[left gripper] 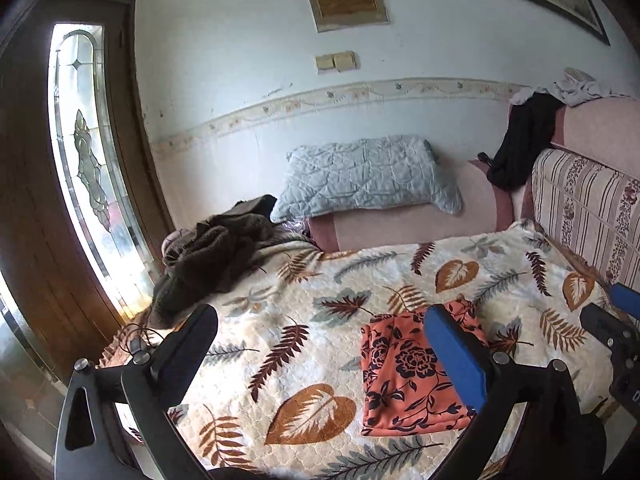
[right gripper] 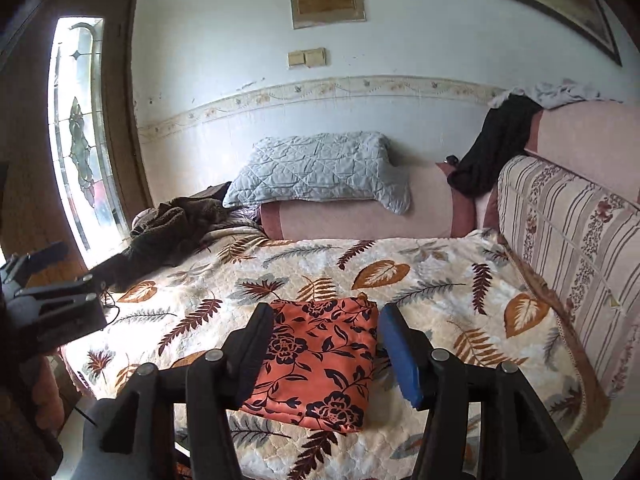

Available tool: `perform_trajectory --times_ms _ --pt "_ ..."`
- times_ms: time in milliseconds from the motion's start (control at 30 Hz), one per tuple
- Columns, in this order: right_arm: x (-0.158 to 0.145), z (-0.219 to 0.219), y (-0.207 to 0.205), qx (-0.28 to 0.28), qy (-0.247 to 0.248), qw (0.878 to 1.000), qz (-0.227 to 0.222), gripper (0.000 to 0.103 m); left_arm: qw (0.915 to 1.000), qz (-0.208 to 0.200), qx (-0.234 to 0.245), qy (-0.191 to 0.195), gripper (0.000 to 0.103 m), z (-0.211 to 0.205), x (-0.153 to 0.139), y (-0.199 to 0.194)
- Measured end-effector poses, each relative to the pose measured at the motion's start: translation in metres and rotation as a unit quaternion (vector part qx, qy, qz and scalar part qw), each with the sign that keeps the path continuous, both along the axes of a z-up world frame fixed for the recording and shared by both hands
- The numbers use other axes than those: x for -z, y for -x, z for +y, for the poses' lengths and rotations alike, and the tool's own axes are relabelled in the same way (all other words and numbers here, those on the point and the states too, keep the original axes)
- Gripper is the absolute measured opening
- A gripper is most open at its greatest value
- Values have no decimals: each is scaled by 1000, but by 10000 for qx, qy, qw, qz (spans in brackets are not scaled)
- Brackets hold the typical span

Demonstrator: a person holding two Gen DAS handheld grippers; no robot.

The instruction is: Fold small clothes

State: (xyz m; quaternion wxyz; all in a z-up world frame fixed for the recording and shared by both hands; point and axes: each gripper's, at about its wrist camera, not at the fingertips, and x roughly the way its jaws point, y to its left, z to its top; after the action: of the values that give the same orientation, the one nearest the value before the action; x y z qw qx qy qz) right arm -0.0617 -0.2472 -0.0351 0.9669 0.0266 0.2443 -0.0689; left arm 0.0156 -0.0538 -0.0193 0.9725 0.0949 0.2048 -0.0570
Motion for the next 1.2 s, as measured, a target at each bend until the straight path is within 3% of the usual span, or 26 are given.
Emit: perform_trajectory --times_ms 167,600,1200 --pt "-8 14 26 50 206 9997 -155 60 9991 -391 -146 -43 103 7 -25 24" --pt "-39 36 56 124 209 9986 -471 60 9971 -644 -270 316 103 34 -59 53" --pt "-49 45 62 161 116 9986 -487 60 9948 -809 -397 463 103 56 -68 67"
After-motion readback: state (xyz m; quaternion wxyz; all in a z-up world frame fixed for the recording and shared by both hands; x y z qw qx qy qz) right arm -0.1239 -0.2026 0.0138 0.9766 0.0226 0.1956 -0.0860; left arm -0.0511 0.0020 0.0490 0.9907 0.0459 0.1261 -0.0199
